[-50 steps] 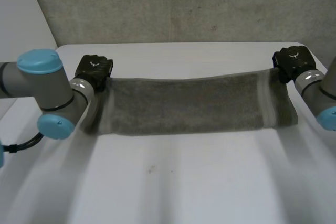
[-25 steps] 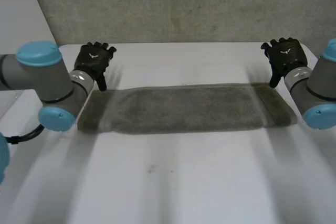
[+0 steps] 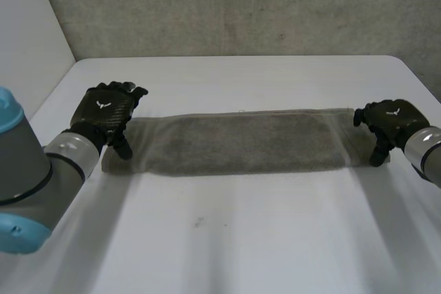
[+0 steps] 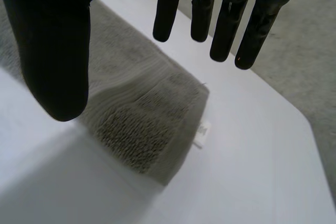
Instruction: Fold the towel.
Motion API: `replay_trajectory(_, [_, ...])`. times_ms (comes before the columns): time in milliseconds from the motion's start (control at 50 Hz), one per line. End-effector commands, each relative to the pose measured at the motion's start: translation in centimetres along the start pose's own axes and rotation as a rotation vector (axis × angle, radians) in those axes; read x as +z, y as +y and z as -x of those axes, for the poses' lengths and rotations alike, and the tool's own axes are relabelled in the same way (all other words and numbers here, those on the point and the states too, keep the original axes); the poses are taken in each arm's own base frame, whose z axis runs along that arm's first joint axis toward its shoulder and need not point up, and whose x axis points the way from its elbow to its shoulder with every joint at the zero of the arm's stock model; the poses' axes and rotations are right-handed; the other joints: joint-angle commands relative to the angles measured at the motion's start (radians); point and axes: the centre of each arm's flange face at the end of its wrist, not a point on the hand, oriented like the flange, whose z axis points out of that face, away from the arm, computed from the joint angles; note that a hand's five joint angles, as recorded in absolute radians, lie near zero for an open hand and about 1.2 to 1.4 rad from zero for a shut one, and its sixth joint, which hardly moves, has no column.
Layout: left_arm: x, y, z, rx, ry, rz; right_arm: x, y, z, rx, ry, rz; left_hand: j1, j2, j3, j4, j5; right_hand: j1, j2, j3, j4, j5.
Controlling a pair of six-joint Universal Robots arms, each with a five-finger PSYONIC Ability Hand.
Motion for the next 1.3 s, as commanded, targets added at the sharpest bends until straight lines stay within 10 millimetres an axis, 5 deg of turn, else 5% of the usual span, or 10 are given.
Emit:
replay_trajectory(20, [-0.4,0.7,-0.1,-0.041,-0.010,-0.025,1.5,2.4,0.2,-0.054,-0.019,-0.009,-0.001,0.010,0.007,0.008,-0.025,0.043,0.130,0.116,0.117,0.133])
replay_trajectory(300, [-0.4,1.2,-0.2,-0.042,-0.013,-0.026,4.4,5.5,-1.4,-0.070,0.031,-0.003,-0.001,0.010,0.007,0.008,-0.025,0.199,0.285,0.272,0.273,0.289])
replay_trajectory(440, [-0.4,1.3,-0.4,-0.042,-0.009,-0.024,5.2,5.8,-1.9,-0.064,0.044,-0.008,-0.001,0.010,0.007,0.008,-0.025,0.898,0.984,0.970,0.972,0.988])
replay_trajectory(680, [-0.4,1.6,-0.3,-0.045,-0.009,-0.018,5.4,6.5,-4.2,-0.039,0.100,0.007,-0.001,0.010,0.007,0.008,-0.025,0.900,0.986,0.972,0.974,0.990])
replay_trajectory(900, [-0.5,1.7,-0.1,-0.044,-0.018,-0.020,3.3,6.9,-13.4,0.008,0.277,0.097,-0.001,0.010,0.007,0.008,-0.025,0.900,0.986,0.972,0.974,0.990])
replay_trajectory(1040, [-0.6,1.6,-0.1,-0.043,-0.017,-0.023,2.3,3.9,-17.8,-0.075,0.387,0.031,-0.001,0.010,0.007,0.008,-0.025,0.900,0.986,0.972,0.974,0.990])
replay_trajectory(1160, [-0.6,1.6,-0.2,-0.043,-0.016,-0.024,2.4,-0.9,-14.8,-0.100,0.339,-0.090,-0.001,0.010,0.007,0.008,-0.025,0.900,0.986,0.972,0.974,0.990])
replay_trajectory(1220, [-0.6,1.6,-0.1,-0.043,-0.020,-0.021,2.8,-4.3,-10.2,-0.095,0.244,-0.187,-0.001,0.010,0.007,0.008,-0.025,0.900,0.986,0.972,0.974,0.990])
replay_trajectory(1280, [-0.7,1.6,-0.2,-0.043,-0.019,-0.023,2.6,-8.1,-2.4,-0.098,0.087,-0.292,-0.001,0.010,0.007,0.008,-0.025,0.900,0.986,0.972,0.974,0.990])
replay_trajectory(1300, [-0.7,1.6,-0.2,-0.043,-0.019,-0.023,2.6,-8.1,-2.4,-0.098,0.086,-0.293,-0.001,0.010,0.007,0.008,-0.025,0.900,0.986,0.972,0.974,0.990])
